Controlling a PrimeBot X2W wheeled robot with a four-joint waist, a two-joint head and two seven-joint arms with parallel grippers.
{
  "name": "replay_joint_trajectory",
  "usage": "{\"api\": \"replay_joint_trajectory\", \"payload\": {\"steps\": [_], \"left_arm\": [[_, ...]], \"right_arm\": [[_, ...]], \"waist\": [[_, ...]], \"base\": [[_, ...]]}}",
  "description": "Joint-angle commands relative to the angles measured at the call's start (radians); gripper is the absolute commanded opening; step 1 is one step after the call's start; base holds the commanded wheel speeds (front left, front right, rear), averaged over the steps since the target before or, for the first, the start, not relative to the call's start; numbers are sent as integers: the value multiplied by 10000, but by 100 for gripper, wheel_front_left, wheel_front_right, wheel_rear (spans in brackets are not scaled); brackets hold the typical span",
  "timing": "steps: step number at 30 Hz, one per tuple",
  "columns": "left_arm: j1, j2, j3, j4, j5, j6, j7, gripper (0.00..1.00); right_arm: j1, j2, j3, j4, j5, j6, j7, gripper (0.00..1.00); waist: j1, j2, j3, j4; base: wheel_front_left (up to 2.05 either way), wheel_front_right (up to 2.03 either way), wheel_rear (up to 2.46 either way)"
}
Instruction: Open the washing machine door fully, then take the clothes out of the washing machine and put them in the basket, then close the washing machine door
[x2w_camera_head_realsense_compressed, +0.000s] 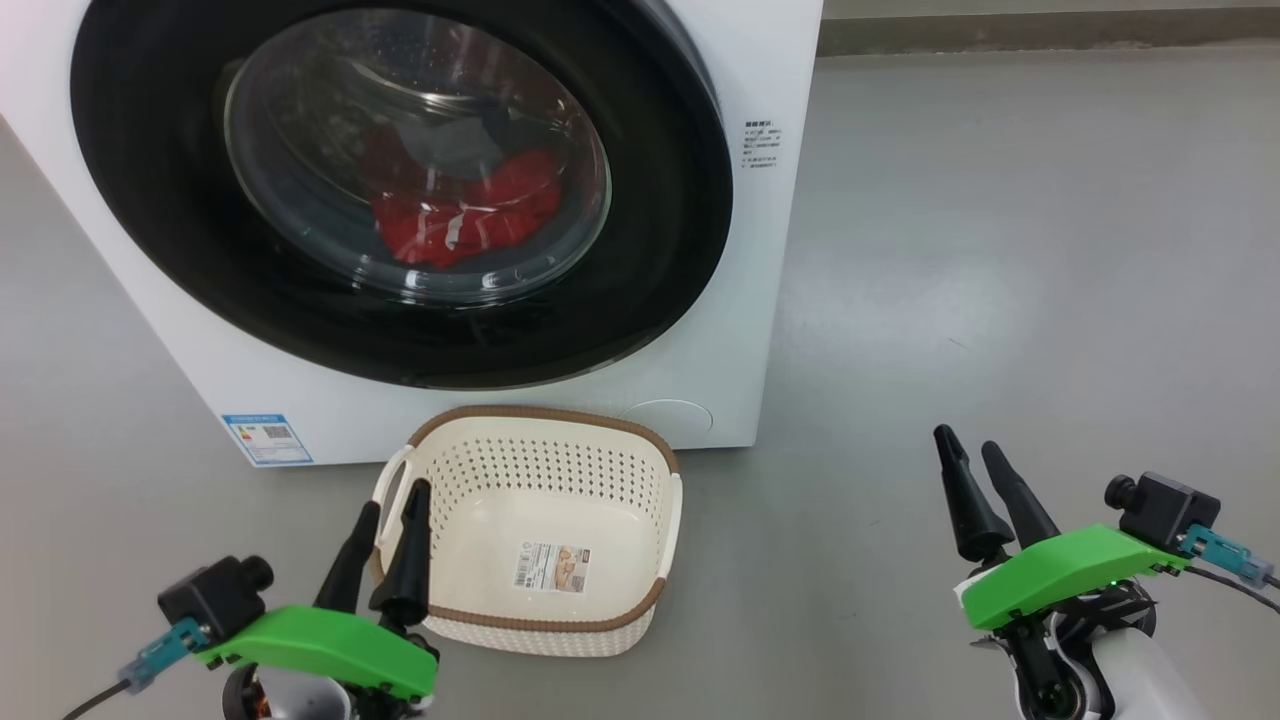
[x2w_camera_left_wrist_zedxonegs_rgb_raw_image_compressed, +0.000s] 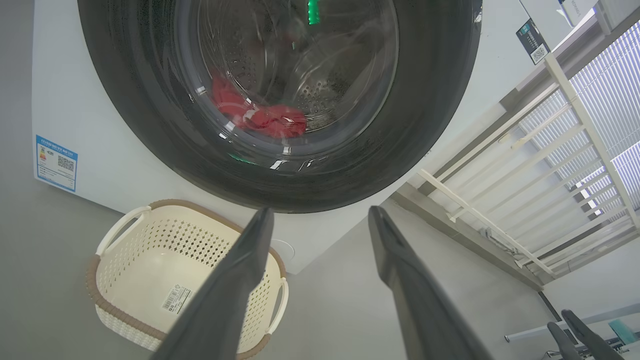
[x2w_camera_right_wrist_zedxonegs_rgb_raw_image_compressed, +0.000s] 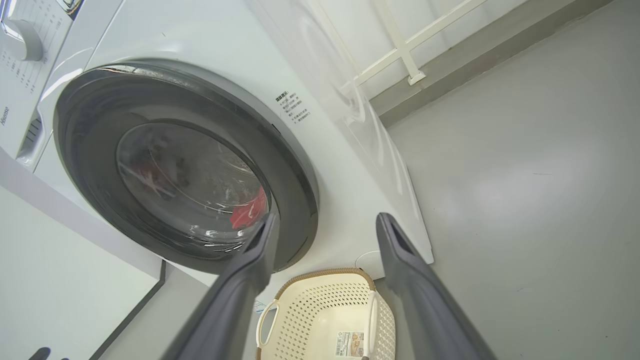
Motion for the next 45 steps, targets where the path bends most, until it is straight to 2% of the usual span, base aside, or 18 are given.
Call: {"api": "replay_joint_trajectory", "payload": {"steps": [1,22,45], "left_arm": [[-653,57,121,-214,375,60,-168,100],[-1315,58,-252,54,2662,252,-789,100],[-2055,81,-723,724,4972,712,-1468,100]], "right_arm": [[-562,-89,264,-198,-366,-2,-176,100],[-1209,-144,758,253,-2711,-4,-795,100],[-1892,-204,1259,793,-5413,-5,-1471,100]], "waist": [[-1,0,-2,-2],[-1,0,-44,18],[-1,0,-106,79]], "base": [[0,0,0],[0,0,0],[0,0,0]]}}
